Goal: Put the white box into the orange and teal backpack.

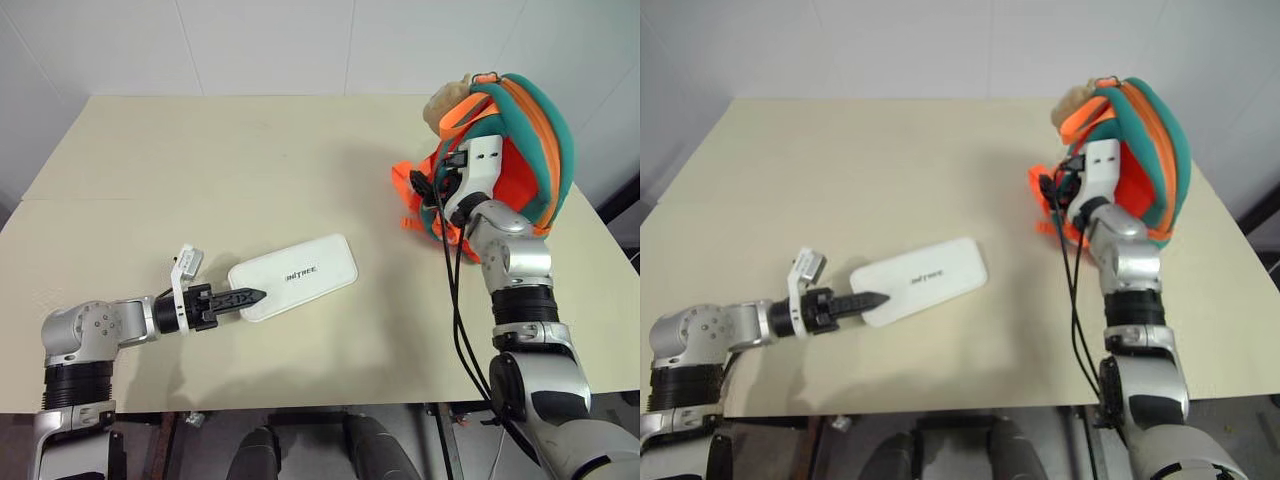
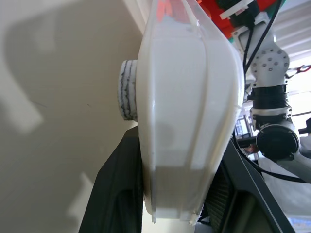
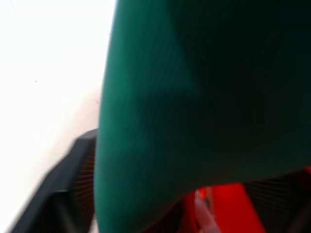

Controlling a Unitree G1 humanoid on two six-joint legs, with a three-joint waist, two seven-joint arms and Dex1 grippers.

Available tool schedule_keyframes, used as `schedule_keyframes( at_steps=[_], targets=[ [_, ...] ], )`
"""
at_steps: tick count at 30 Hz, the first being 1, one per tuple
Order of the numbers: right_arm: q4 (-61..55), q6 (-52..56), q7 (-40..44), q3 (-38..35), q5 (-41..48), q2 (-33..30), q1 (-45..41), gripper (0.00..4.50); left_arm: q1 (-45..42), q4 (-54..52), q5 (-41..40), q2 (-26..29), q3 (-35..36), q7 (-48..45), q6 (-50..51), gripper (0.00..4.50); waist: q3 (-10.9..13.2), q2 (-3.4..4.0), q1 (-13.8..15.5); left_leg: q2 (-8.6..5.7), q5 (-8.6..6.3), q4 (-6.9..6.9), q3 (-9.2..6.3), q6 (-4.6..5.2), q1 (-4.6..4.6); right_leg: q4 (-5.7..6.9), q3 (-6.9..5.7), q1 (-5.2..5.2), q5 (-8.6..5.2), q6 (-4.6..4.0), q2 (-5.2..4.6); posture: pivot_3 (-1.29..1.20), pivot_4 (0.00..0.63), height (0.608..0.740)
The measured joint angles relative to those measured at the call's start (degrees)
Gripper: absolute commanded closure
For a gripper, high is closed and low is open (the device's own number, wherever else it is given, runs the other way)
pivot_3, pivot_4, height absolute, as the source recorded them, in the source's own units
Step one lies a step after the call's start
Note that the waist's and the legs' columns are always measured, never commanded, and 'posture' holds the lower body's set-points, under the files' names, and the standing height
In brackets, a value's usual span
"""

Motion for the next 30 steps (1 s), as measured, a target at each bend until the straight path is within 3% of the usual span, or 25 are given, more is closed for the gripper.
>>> schedule_keyframes(
  at_steps=[7,12,17,23,30],
  targets=[
    [0.96,-2.71,2.29,0.14,0.21,0.92,0.00,3.94,0.77,-0.76,-0.98,-0.11,0.74,1.45,-0.55,3.26,0.00,0.00,-0.56,-0.01,0.03,0.05,-0.03,-0.04,0.01,0.13,0.00,0.00,0.00,0.01,0.01,0.00,0.150,0.740],
    [-5.29,0.37,8.51,0.25,4.40,1.84,1.25,3.94,0.70,-0.33,-0.93,0.08,0.90,1.71,-2.27,3.26,0.00,0.01,-0.98,0.01,0.04,0.07,-0.05,-0.07,0.03,0.25,0.00,-0.01,0.00,0.01,0.06,0.00,0.150,0.740],
    [-22.17,13.67,19.30,2.42,14.32,-0.47,4.66,3.94,-0.52,4.46,0.23,1.72,1.21,0.15,-7.80,3.26,0.01,0.01,-1.01,0.03,0.10,-0.04,-0.09,-0.16,0.01,0.36,-0.01,-0.19,-0.04,-0.06,0.08,0.00,0.150,0.740],
    [-42.13,35.80,32.02,1.91,36.37,-10.29,10.13,3.94,-0.39,12.43,3.08,4.66,2.99,-4.12,-18.90,3.26,0.01,0.01,-0.77,0.06,0.11,-0.36,-0.07,-0.19,-0.05,0.37,-0.01,-0.44,-0.16,-0.26,0.06,0.00,0.150,0.740],
    [-49.37,53.96,40.82,-0.64,55.24,-27.92,15.54,3.94,4.71,14.56,3.27,7.87,6.80,-7.99,-24.78,3.26,0.02,-0.03,0.18,0.03,0.10,-0.63,0.01,-0.18,-0.10,0.22,-0.04,-0.55,-0.37,-0.41,-0.11,0.00,0.150,0.740]
  ],
)
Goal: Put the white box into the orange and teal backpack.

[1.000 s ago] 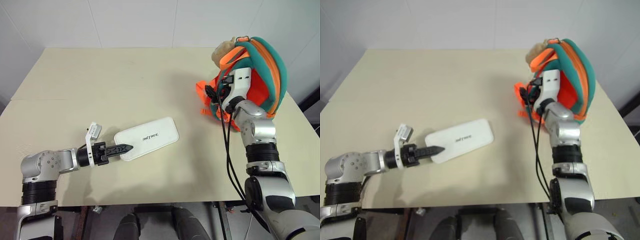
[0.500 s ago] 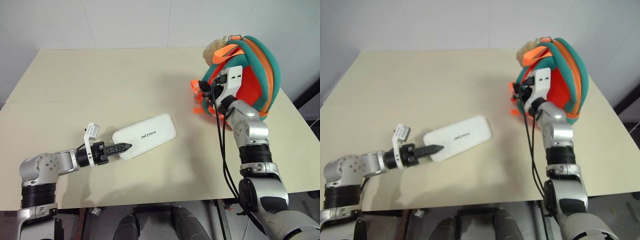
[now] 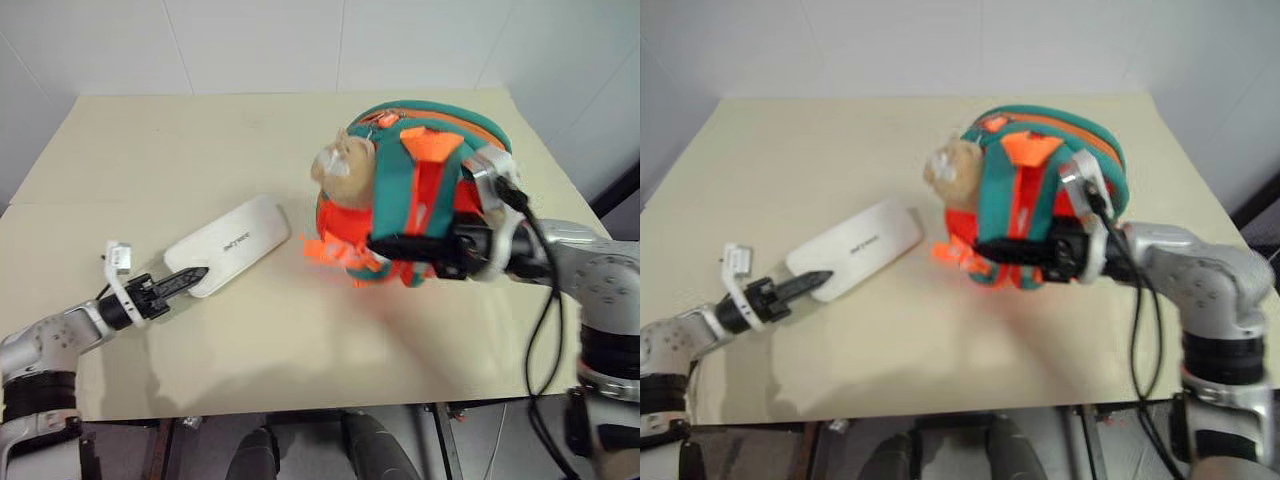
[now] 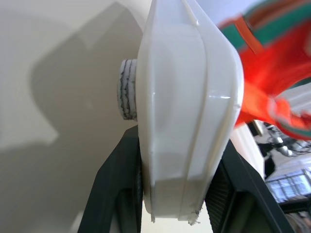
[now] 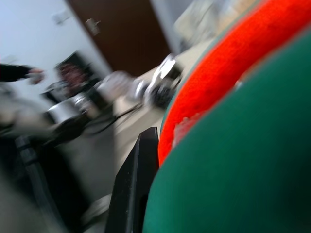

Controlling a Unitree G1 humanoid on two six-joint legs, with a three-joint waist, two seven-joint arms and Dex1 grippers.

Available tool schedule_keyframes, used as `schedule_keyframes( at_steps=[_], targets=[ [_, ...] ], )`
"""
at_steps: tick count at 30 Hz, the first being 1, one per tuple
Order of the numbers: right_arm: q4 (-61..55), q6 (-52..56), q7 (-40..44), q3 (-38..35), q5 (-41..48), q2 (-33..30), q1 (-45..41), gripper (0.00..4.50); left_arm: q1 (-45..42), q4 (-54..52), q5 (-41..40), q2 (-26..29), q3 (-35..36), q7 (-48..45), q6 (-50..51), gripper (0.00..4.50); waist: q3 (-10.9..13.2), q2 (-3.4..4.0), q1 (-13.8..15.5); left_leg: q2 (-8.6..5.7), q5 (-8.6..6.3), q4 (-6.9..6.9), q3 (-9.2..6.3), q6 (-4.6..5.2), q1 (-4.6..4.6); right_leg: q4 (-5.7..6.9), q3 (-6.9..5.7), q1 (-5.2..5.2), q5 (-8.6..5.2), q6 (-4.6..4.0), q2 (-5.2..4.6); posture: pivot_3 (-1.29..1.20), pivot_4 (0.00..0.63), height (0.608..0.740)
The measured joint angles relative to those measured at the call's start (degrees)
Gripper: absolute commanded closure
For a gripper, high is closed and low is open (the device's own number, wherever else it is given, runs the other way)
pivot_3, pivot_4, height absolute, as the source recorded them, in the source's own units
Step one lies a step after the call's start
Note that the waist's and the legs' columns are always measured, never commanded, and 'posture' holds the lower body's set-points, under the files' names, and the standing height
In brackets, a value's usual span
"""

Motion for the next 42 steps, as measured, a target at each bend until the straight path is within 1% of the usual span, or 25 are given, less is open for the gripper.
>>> schedule_keyframes(
  at_steps=[2,4,8,11,15,20,24,29,34,38,42],
  targets=[
    [-0.16,2.11,3.82,0.15,1.12,-4.63,1.31,3.94,1.51,-1.13,-0.04,-0.21,0.24,-0.46,-1.18,3.26,0.00,-0.01,0.48,0.02,-0.01,-0.02,0.00,0.00,0.00,-0.05,-0.02,0.00,-0.01,-0.01,0.03,0.00,0.150,0.740],
    [0.62,2.27,7.01,0.83,0.67,-6.85,1.52,3.94,2.19,-2.77,-0.04,-0.47,0.27,-0.26,-1.84,3.26,0.01,-0.03,0.68,0.02,-0.01,-0.01,0.00,0.00,0.00,-0.05,-0.03,0.00,-0.01,-0.01,0.05,0.00,0.150,0.740],
    [7.69,-2.20,13.15,5.47,-6.79,-9.95,2.85,3.94,5.08,-10.09,-1.64,-4.06,0.82,0.07,-2.90,3.26,0.04,-0.10,0.79,-0.01,-0.01,0.03,0.11,0.00,-0.04,-0.17,0.01,0.01,0.02,0.05,0.01,0.00,0.150,0.740],
    [11.59,-5.89,16.83,8.64,-11.51,-10.03,2.73,3.94,5.67,-17.39,-5.23,-6.09,1.58,0.88,-2.86,3.26,0.07,-0.16,0.93,0.02,-0.01,0.03,0.05,-0.01,-0.13,-0.16,-0.02,-0.07,0.03,0.06,0.06,0.00,0.150,0.740],
    [15.12,-9.59,20.73,11.29,-15.96,-10.20,2.00,3.94,4.78,-25.56,-10.83,-6.97,5.36,2.25,-3.36,3.26,0.07,-0.16,0.96,0.03,-0.02,0.04,0.06,-0.02,-0.12,-0.17,-0.02,-0.06,0.03,0.06,0.07,0.00,0.150,0.740],
    [18.81,-12.40,24.50,13.81,-20.59,-10.36,0.49,3.94,3.18,-30.30,-15.90,-7.03,8.09,3.77,-4.45,3.26,0.07,-0.16,0.83,0.01,-0.02,0.14,0.07,-0.02,-0.10,-0.13,-0.02,-0.02,0.04,0.09,0.10,0.00,0.150,0.740],
    [21.41,-13.77,26.68,15.22,-23.49,-10.38,-0.61,3.94,2.93,-33.03,-18.91,-5.57,7.90,3.87,-4.28,3.26,0.10,-0.20,0.81,0.01,-0.02,0.24,0.06,-0.02,-0.11,-0.11,-0.01,0.00,0.05,0.10,0.13,0.00,0.150,0.740],
    [22.99,-14.61,27.33,16.02,-25.25,-10.27,-2.25,3.94,-0.47,-33.88,-20.90,-2.25,5.84,1.31,-4.04,3.26,0.11,-0.22,0.82,-0.01,-0.02,0.35,0.06,-0.02,-0.11,-0.06,-0.01,0.04,0.06,0.12,0.14,0.00,0.150,0.740],
    [23.36,-14.51,27.34,16.02,-25.66,-9.39,-2.34,3.94,-1.76,-33.73,-19.34,0.90,1.44,-3.47,-4.81,3.26,0.11,-0.22,0.77,0.00,-0.02,0.35,0.06,-0.02,-0.10,-0.02,-0.01,0.03,0.06,0.12,0.16,0.00,0.150,0.740],
    [22.33,-13.38,26.85,16.00,-25.61,-8.42,-2.29,3.94,-4.98,-28.90,-9.43,1.63,-4.58,-8.28,-13.73,3.26,0.11,-0.22,0.81,-0.01,-0.02,0.42,0.07,-0.02,-0.08,0.08,-0.01,0.03,0.05,0.11,0.19,0.00,0.150,0.740],
    [21.11,-12.48,26.31,15.74,-25.15,-8.36,-2.22,3.94,-9.53,-23.62,-3.82,-0.26,-6.57,-9.27,-21.01,3.26,0.12,-0.22,0.85,-0.01,-0.02,0.50,0.07,-0.02,-0.10,0.10,0.00,0.05,0.06,0.12,0.18,0.00,0.150,0.740]
  ],
)
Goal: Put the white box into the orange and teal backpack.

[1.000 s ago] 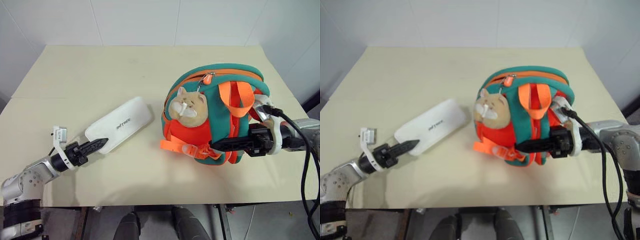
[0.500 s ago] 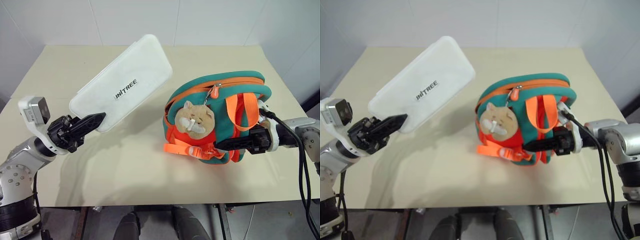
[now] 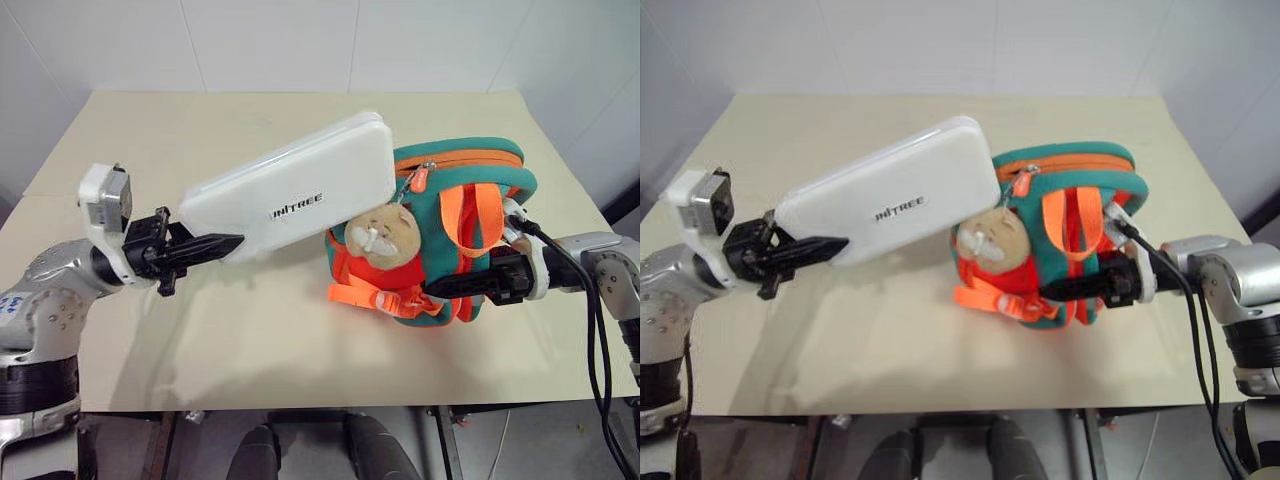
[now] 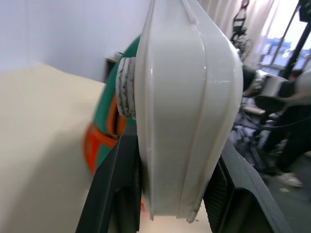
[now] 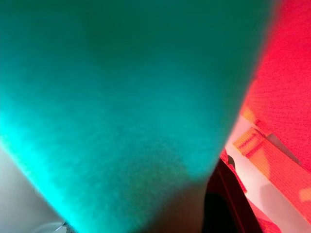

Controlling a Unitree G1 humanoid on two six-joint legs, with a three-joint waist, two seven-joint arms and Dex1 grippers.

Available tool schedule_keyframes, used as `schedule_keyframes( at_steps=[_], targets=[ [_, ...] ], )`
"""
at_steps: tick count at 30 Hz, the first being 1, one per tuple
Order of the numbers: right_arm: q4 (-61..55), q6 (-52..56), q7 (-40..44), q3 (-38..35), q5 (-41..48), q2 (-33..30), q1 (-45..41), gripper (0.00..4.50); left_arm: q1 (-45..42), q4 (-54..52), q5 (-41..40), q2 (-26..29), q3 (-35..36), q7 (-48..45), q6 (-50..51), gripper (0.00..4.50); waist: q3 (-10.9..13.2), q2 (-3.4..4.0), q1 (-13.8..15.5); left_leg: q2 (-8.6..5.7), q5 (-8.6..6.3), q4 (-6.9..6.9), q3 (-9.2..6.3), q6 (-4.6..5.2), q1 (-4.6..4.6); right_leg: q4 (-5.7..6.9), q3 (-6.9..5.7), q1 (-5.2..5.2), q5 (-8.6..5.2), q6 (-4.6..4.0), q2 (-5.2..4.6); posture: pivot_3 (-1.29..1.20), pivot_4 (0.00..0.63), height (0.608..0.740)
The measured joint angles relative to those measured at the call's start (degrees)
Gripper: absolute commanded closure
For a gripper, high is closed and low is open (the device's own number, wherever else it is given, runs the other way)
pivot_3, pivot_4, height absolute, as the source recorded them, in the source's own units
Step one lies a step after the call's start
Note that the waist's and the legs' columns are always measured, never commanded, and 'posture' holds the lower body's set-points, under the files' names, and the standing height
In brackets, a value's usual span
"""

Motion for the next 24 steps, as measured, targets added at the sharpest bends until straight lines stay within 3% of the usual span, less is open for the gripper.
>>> schedule_keyframes(
  at_steps=[7,24],
  targets=[
    [-1.87,1.42,-0.57,-1.95,0.77,-0.09,1.97,3.94,-3.00,4.51,2.21,-1.45,-0.12,-0.39,-4.05,3.26,0.00,0.00,-0.07,0.02,-0.01,-0.01,-0.01,0.02,-0.01,0.02,0.00,-0.02,0.00,0.01,0.00,0.00,0.150,0.740],
    [-3.33,2.35,-1.97,-2.80,1.24,-0.20,3.46,3.94,-2.77,6.06,5.27,1.38,-2.86,-8.40,-6.32,3.26,0.00,-0.01,-0.05,0.01,-0.02,0.27,-0.02,0.03,-0.01,0.32,0.00,-0.01,-0.02,0.03,0.02,0.00,0.150,0.740]
  ],
)
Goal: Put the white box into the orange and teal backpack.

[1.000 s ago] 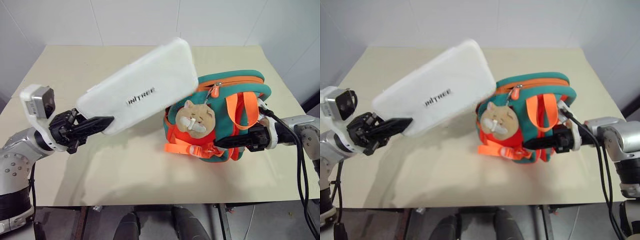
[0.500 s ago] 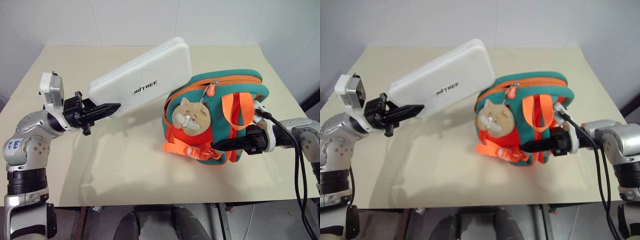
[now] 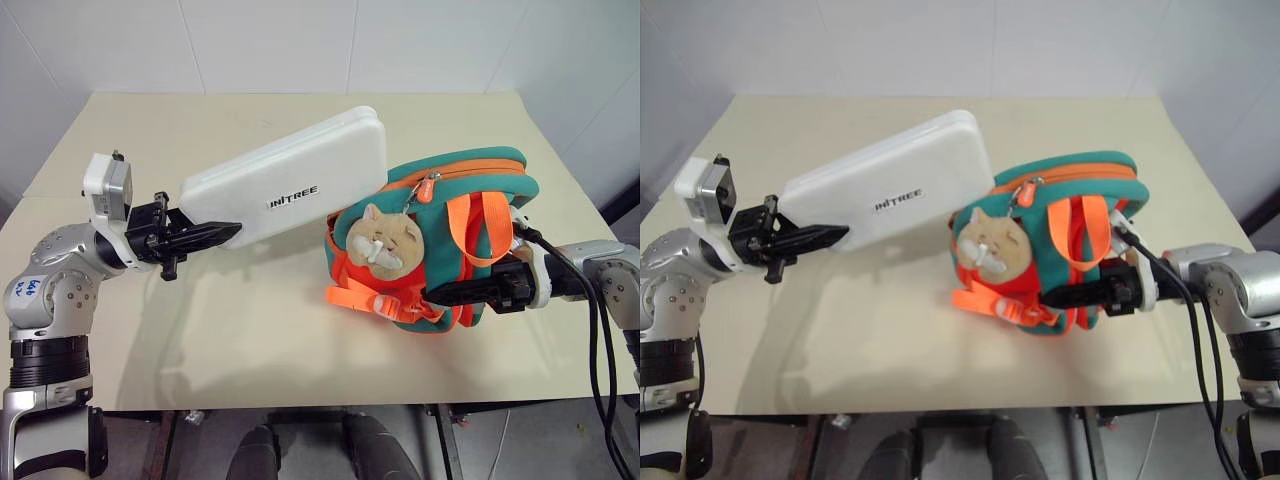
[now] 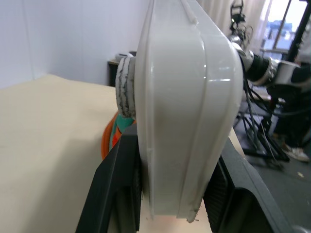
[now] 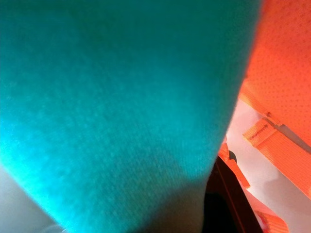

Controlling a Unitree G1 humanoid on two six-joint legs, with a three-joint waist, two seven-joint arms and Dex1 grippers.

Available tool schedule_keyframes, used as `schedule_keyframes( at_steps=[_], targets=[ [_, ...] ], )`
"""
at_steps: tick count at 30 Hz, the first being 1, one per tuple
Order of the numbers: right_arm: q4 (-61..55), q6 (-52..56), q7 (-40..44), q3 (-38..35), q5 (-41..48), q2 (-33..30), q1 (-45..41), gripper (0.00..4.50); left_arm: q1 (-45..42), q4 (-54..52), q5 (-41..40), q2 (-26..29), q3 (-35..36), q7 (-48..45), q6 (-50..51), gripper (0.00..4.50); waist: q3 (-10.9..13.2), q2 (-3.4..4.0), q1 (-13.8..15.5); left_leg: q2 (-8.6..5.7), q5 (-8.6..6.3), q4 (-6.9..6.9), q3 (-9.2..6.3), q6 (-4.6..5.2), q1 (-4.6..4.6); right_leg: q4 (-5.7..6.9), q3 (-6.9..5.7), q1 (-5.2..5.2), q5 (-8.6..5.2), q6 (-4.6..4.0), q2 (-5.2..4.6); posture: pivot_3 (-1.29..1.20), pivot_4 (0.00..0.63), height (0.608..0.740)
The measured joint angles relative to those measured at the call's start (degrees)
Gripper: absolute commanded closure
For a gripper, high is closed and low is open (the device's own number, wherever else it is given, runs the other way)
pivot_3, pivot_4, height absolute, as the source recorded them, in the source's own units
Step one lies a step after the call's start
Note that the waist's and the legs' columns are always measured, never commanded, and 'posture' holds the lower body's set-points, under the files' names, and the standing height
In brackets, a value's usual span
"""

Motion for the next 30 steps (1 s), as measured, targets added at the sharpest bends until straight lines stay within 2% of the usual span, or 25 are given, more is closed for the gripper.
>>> schedule_keyframes(
  at_steps=[5,12,16,25,30],
  targets=[
    [0.01,-0.04,-0.27,0.00,0.00,0.03,0.09,3.94,-0.34,1.40,5.00,0.73,-3.02,-3.00,-7.68,3.26,0.00,0.00,0.02,0.00,0.00,0.03,0.00,0.00,0.02,0.04,0.00,0.01,-0.01,-0.01,0.00,0.00,0.150,0.740],
    [0.01,-0.53,-0.38,-0.15,0.06,0.11,0.13,3.94,-6.33,10.72,14.73,0.77,-7.20,-5.40,-22.49,3.26,0.00,0.00,0.02,-0.01,0.00,0.09,0.00,0.00,0.03,0.07,0.00,0.03,0.00,-0.01,0.01,0.00,0.150,0.740],
    [-0.04,-0.63,-0.43,-0.77,0.15,0.12,0.43,3.94,-9.82,15.79,18.67,0.77,-9.87,-5.97,-27.64,3.26,0.00,0.00,0.08,-0.01,0.00,0.09,0.00,0.00,0.02,0.08,0.00,0.03,0.00,0.00,0.01,0.00,0.150,0.740],
    [-0.57,-0.71,-0.57,-1.40,0.59,0.16,1.46,3.94,-17.69,27.47,26.99,2.58,-15.02,-7.46,-32.59,3.26,0.00,0.00,0.04,-0.01,0.00,0.11,-0.02,0.02,0.01,0.17,0.00,0.01,-0.02,0.03,0.03,0.00,0.150,0.740],
    [-0.69,-0.84,-0.99,-1.47,0.71,0.28,1.66,3.94,-23.95,30.68,29.76,1.88,-17.38,-8.29,-30.00,3.26,0.00,0.00,0.46,-0.05,0.01,0.18,-0.02,0.02,0.00,0.21,0.00,0.04,-0.02,0.05,0.03,0.00,0.150,0.740]
  ],
)
